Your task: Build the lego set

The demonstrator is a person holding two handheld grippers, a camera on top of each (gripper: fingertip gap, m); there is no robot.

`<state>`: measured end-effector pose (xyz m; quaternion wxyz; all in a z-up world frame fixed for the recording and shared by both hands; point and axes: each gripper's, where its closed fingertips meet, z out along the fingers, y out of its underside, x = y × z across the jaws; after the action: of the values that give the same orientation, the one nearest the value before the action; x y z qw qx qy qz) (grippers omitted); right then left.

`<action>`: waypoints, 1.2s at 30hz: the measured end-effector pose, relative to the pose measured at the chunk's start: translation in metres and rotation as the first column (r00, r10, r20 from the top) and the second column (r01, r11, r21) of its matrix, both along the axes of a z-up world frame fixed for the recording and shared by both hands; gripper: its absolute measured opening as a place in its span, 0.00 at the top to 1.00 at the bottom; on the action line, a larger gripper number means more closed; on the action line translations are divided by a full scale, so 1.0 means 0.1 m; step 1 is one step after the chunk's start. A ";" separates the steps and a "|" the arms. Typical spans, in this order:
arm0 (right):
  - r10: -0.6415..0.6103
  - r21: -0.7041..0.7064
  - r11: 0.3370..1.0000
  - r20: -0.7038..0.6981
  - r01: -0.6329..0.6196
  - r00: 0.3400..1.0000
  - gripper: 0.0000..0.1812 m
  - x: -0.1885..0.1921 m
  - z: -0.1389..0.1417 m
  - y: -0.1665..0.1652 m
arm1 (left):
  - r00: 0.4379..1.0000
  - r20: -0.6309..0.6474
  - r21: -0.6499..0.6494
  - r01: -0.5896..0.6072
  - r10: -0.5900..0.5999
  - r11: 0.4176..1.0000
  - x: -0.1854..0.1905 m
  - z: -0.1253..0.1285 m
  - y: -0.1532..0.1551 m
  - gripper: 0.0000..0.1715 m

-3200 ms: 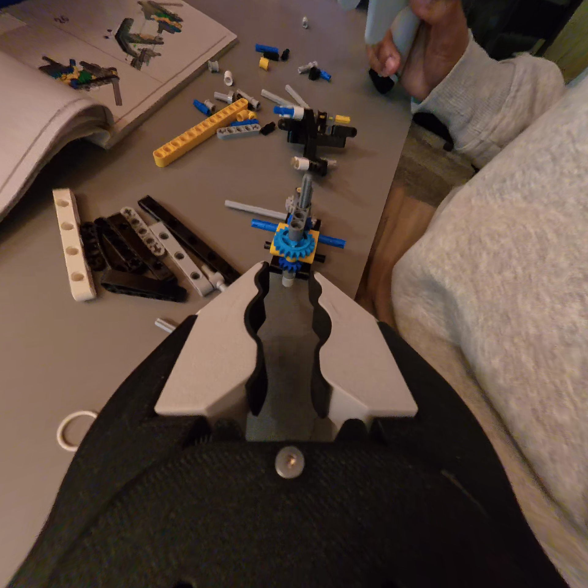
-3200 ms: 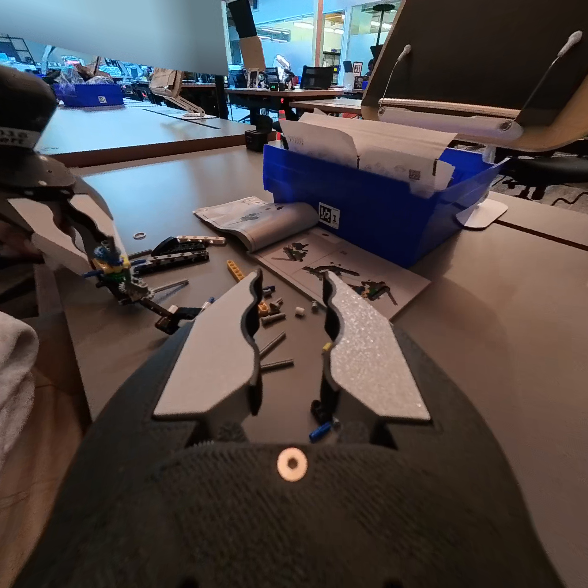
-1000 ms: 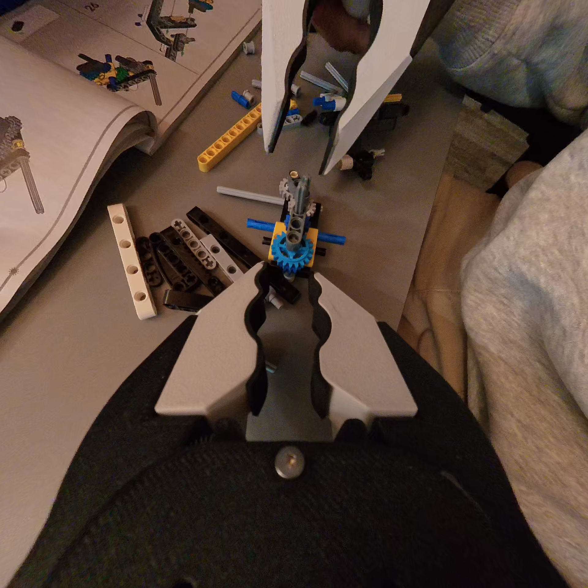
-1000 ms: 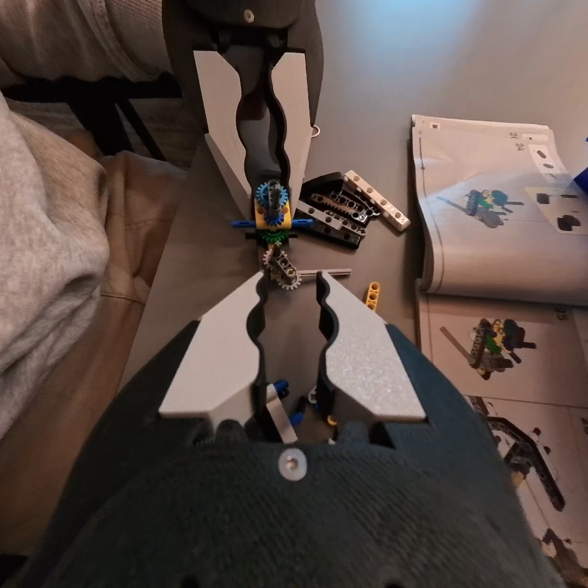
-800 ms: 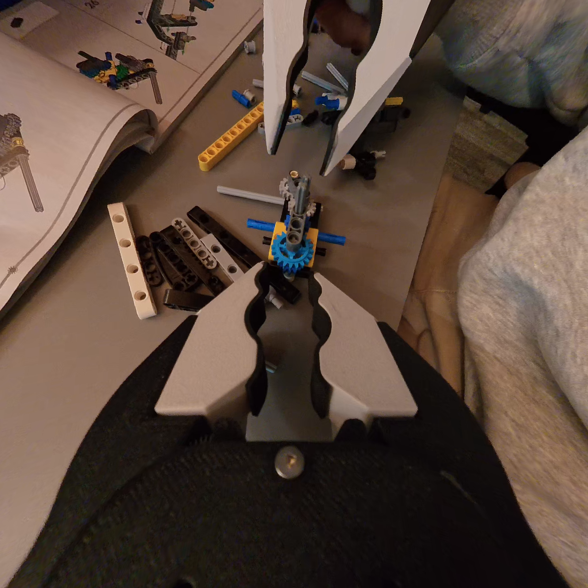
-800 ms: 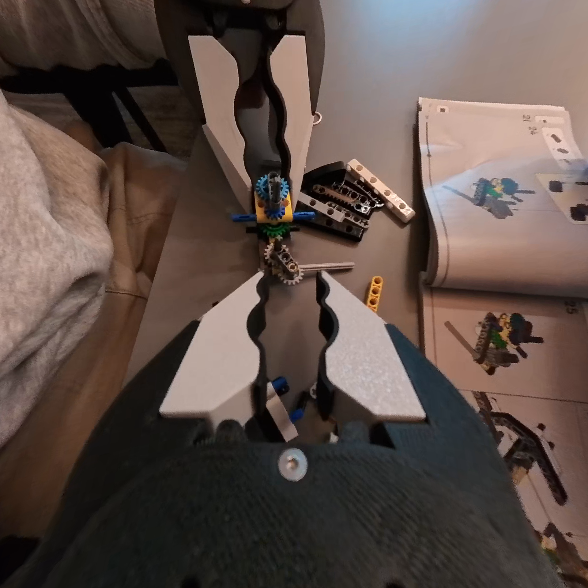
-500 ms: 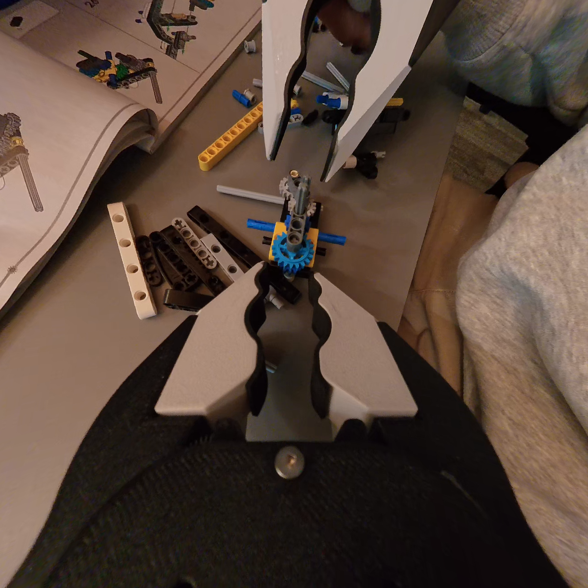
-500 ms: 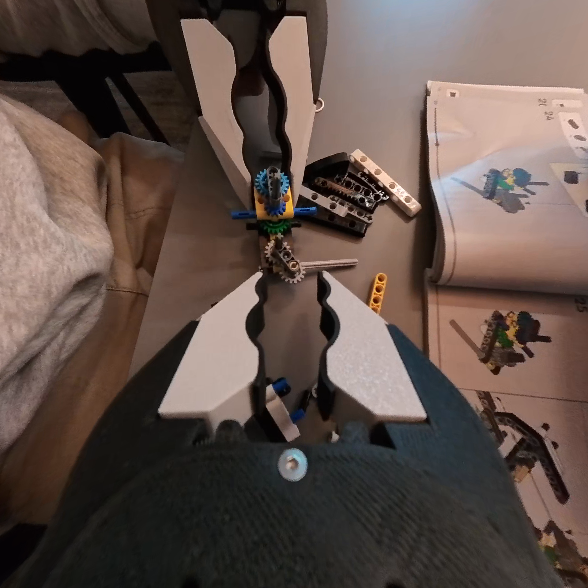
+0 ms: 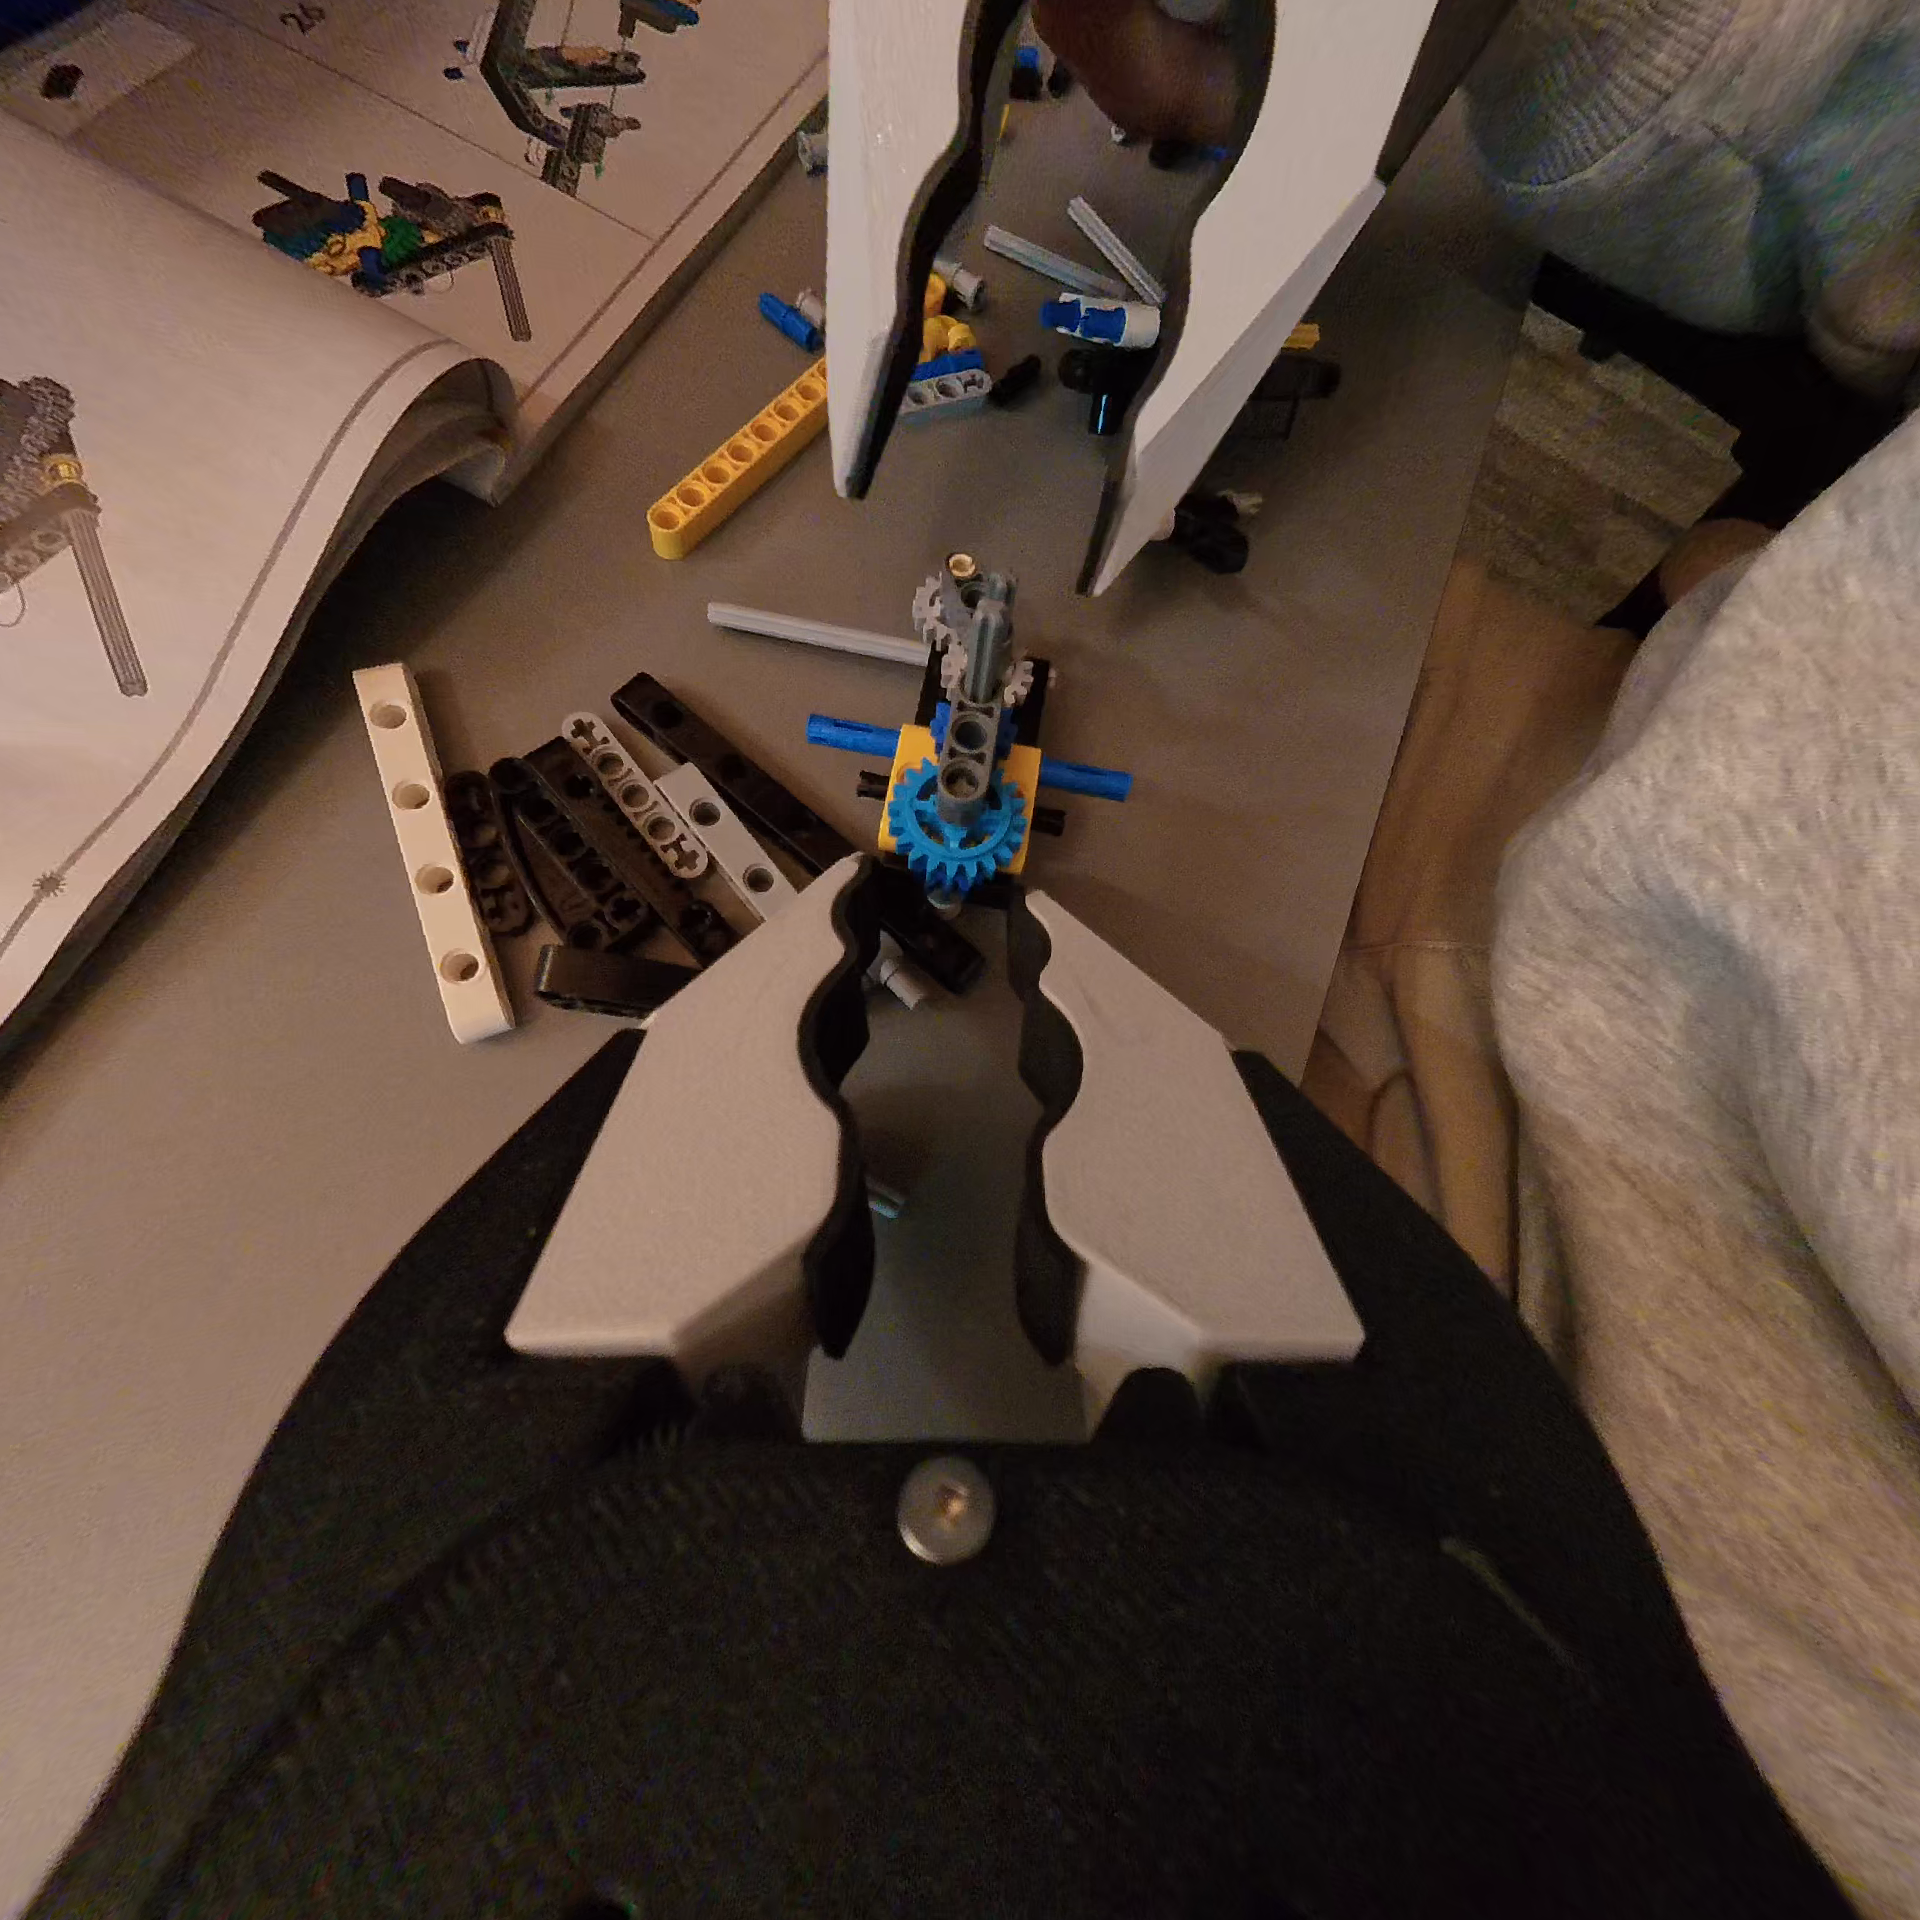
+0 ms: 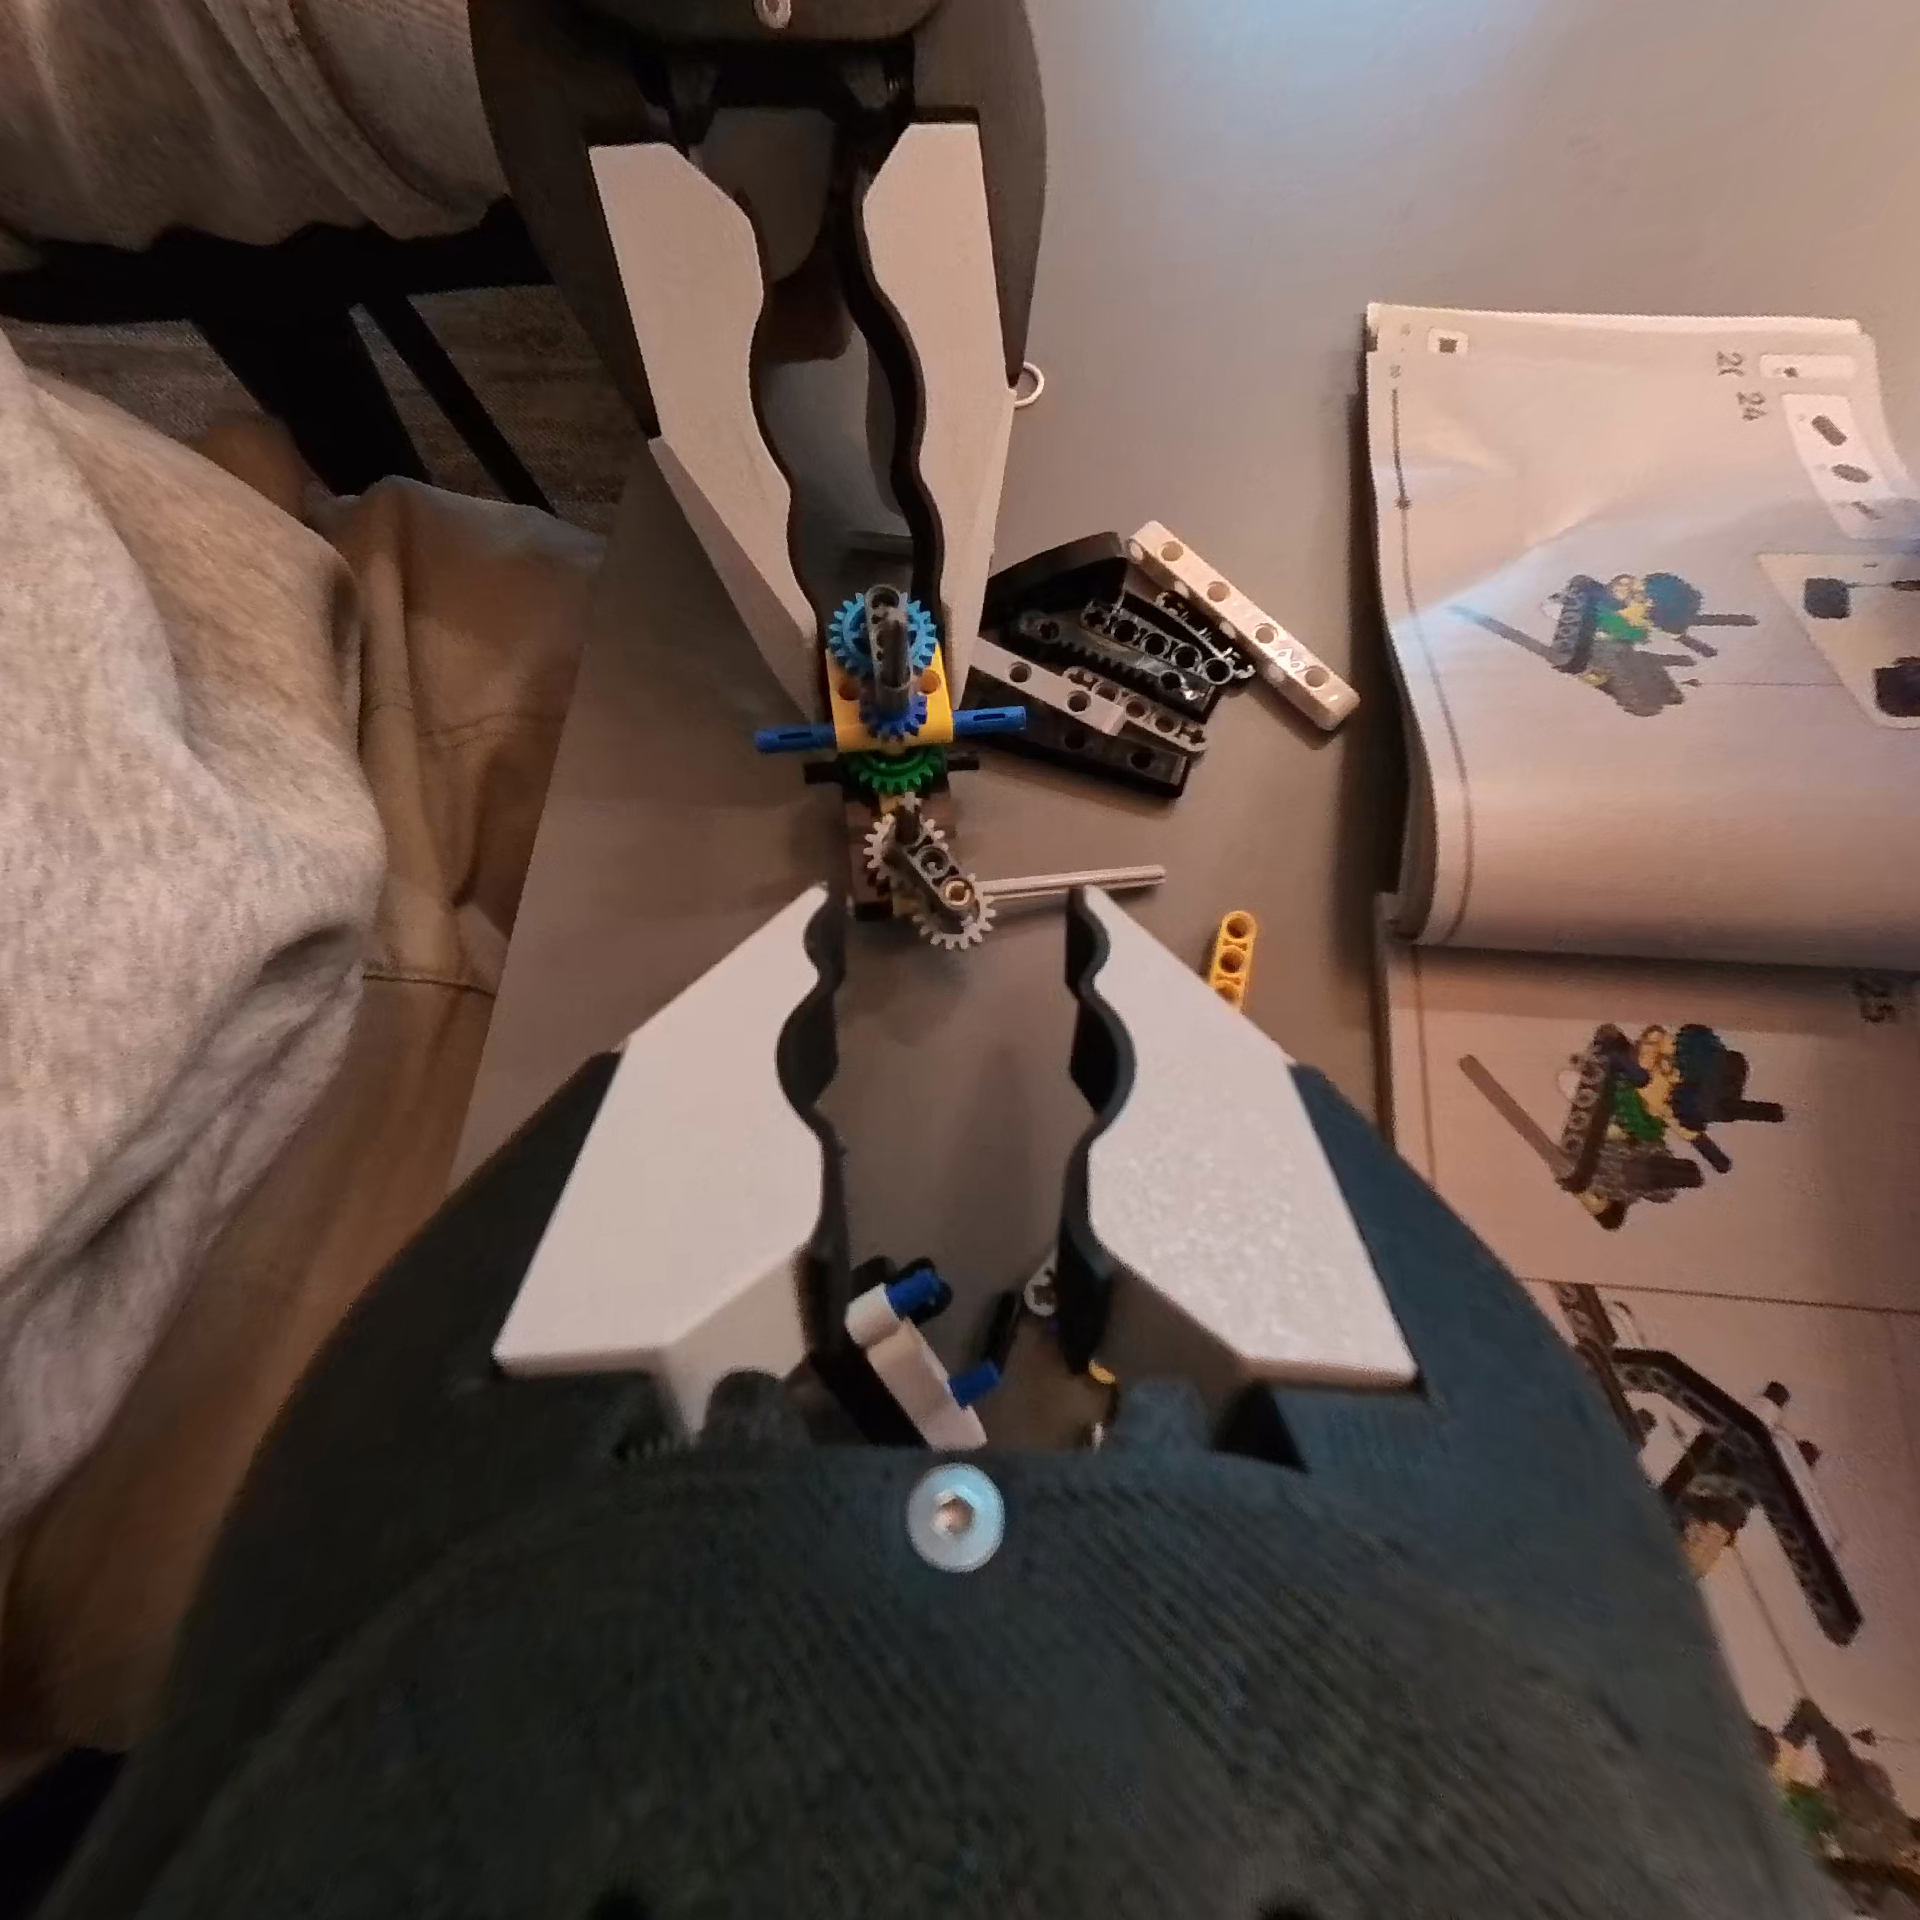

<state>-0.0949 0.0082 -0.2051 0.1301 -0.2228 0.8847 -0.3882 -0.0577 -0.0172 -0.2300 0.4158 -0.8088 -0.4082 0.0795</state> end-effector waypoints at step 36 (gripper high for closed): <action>0.184 0.119 0.978 -0.090 -0.173 0.979 0.58 0.00 -0.28 -0.11 | 1.000 -0.025 -0.040 0.001 -0.002 0.999 0.01 -0.01 0.00 0.87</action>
<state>-0.0950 -0.0028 -0.2335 0.1320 -0.3129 0.8867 -0.3137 -0.0572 -0.0168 -0.2311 0.4048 -0.8161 -0.4009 0.0973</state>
